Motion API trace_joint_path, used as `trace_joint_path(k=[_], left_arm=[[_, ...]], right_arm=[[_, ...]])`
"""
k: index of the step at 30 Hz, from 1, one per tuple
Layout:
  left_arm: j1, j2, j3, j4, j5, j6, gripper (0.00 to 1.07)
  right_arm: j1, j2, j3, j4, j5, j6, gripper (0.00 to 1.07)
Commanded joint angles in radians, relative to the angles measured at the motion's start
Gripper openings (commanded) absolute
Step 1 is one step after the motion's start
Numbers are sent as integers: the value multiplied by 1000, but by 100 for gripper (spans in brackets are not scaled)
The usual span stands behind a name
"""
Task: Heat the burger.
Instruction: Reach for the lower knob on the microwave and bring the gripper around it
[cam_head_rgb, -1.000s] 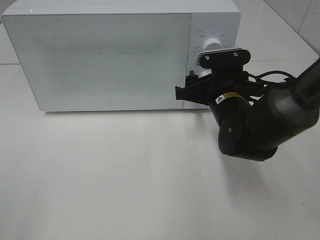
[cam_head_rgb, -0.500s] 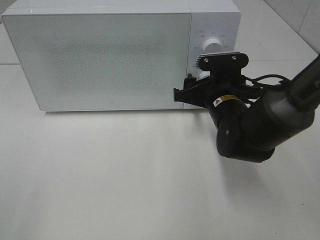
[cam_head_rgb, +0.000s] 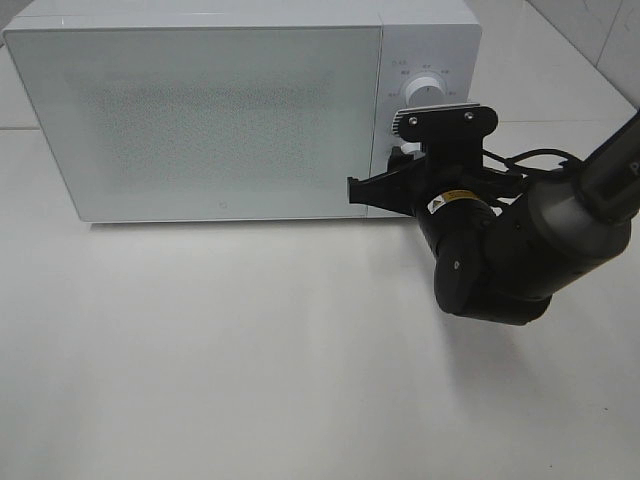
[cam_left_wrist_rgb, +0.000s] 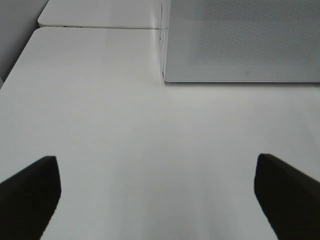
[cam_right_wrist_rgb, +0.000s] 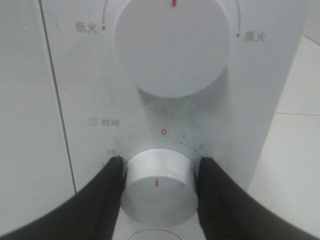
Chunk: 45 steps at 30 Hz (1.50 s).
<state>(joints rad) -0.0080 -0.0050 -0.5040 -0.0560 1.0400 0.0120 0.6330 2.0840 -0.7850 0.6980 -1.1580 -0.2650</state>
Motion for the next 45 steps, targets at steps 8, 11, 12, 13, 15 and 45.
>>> trace_joint_path(k=[8, 11, 12, 13, 15, 45], left_arm=[[3, -24, 4, -7, -5, -1, 98], [3, -24, 4, -7, -5, -1, 98], [3, -24, 4, -7, -5, -1, 98], [3, -24, 4, -7, -5, -1, 98], [3, -24, 4, -7, -5, -1, 98], [3, -24, 4, -7, -5, -1, 98]], right_arm=[[-5, 2, -13, -72, -4, 41, 0], [-5, 2, -13, -73, -7, 108, 0], [-5, 2, -13, -87, -11, 200, 0], [-5, 2, -13, -87, -11, 200, 0], [-5, 2, -13, -134, -11, 391, 0], [-6, 2, -12, -323, -162, 1745, 0]])
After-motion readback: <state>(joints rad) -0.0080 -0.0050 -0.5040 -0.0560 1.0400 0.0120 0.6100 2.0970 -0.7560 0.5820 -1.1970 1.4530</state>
